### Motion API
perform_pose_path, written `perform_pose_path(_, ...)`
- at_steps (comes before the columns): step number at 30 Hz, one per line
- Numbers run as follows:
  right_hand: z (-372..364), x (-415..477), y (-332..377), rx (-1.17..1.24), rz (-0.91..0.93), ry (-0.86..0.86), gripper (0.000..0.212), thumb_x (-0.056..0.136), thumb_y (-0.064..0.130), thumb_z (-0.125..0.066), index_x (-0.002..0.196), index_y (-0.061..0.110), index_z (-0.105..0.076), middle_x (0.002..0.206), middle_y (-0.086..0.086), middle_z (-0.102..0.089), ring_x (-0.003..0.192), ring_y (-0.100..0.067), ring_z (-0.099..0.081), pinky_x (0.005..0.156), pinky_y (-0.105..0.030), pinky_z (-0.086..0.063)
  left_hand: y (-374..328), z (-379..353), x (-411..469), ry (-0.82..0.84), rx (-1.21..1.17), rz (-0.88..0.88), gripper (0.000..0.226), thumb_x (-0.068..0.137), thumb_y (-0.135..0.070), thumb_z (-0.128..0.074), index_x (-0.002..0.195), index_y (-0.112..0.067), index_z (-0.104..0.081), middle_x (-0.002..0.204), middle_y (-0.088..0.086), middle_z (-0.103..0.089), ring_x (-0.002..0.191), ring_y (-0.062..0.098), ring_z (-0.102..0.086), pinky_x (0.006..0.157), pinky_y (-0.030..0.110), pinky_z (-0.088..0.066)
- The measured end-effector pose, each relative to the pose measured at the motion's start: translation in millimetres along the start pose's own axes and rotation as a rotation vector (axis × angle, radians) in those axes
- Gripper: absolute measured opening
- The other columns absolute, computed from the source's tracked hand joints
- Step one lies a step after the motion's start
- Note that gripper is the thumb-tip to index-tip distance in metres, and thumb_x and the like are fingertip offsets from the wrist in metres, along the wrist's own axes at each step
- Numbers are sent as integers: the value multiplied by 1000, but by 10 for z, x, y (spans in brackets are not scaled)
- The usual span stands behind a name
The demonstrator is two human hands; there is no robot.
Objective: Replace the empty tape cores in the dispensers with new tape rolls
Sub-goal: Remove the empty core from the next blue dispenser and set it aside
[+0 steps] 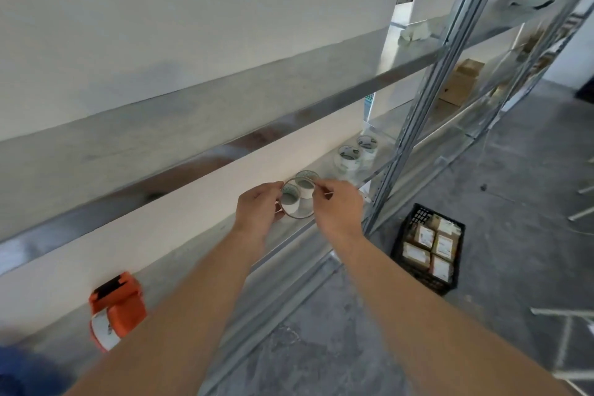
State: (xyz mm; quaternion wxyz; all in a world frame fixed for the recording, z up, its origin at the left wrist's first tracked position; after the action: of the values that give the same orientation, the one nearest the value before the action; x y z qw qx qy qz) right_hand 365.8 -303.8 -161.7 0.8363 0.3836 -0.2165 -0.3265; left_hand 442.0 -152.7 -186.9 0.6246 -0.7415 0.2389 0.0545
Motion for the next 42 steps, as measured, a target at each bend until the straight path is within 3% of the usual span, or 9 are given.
perform_pose_path(4, 3, 206, -155, 16, -32, 16, 28, 99, 24, -58, 119, 23, -79, 111, -2, -75, 98, -16, -69, 89, -24, -51, 43, -150, 174, -6, 32, 5, 20, 100, -4, -60, 95, -11, -78, 95, 11, -77, 97, 28, -70, 81, 32, -61)
perform_pose_path(10, -6, 622, -330, 41, 27, 77, 25, 99, 19, -58, 107, 19, -82, 100, -3, -76, 89, -17, -67, 79, -22, -49, 135, -387, 441, -107, 24, 27, 19, 100, -10, -66, 113, -4, -78, 117, 21, -76, 115, 36, -72, 94, 39, -62)
perform_pose_path(16, 42, 1186, -581, 38, 63, 145, 26, 98, 20, -59, 110, 21, -81, 107, -2, -76, 96, -16, -69, 86, -22, -47, 199, -800, 710, -207, 19, 27, 19, 98, -9, -64, 109, -6, -79, 112, 20, -78, 111, 36, -74, 100, 48, -61)
perform_pose_path(21, 164, 1567, -773, 49, 105, 183, 26, 100, 17, -59, 114, 16, -80, 111, -3, -78, 100, -19, -70, 89, -23, -48, 282, -1158, 889, -262, -2, 27, 20, 98, -6, -64, 112, -2, -78, 103, 17, -76, 93, 28, -72, 79, 34, -61)
perform_pose_path(26, 139, 1925, -1054, 13, 78, 232, 25, 102, 19, -60, 119, 18, -78, 116, -1, -77, 105, -19, -70, 89, -21, -47, 447, -1407, 1220, -299, 52, 79, 18, 96, -17, -69, 106, -9, -82, 107, 13, -80, 108, 32, -75, 94, 42, -64)
perform_pose_path(30, 90, 2166, -1208, 26, 49, 254, 23, 102, 17, -61, 117, 15, -79, 111, 0, -78, 99, -16, -70, 86, -20, -46, 553, -1558, 1477, -287, 85, 112, 17, 96, -23, -70, 102, -12, -82, 109, 16, -80, 102, 30, -75, 97, 44, -63)
perform_pose_path(36, -75, 2493, -1427, -25, -31, 265, 24, 101, 17, -62, 120, 16, -78, 109, 0, -79, 88, -8, -63, 80, -18, -42, 698, -1709, 1954, -265, 103, 179, 19, 99, -12, -62, 103, -15, -80, 110, 12, -79, 109, 30, -74, 89, 38, -64)
perform_pose_path(39, -190, 2650, -1551, -24, -92, 263, 24, 101, 17, -63, 120, 16, -78, 108, 0, -79, 92, -13, -69, 83, -22, -50, 705, -1794, 2124, -211, 143, 183, 17, 103, -11, -58, 101, -15, -75, 111, 10, -77, 108, 29, -73, 91, 37, -63)
perform_pose_path(42, -306, 2770, -1659, -8, -120, 247, 22, 102, 21, -59, 102, 15, -80, 89, 0, -77, 80, -15, -67, 76, -31, -55, 687, -1844, 2257, -213, 148, 170, 19, 105, -10, -58, 94, -13, -73, 104, 12, -75, 106, 30, -73, 90, 37, -61)
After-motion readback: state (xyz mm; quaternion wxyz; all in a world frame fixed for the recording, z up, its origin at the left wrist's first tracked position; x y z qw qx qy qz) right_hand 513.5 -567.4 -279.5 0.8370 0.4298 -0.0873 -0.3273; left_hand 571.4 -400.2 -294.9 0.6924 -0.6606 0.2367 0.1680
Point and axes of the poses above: each hand's wrist, its own x-axis towards the middle knuckle, its own z-axis out of the back of the hand, y = z × x, the point moved 7 cm from there along x, towards the middle knuckle
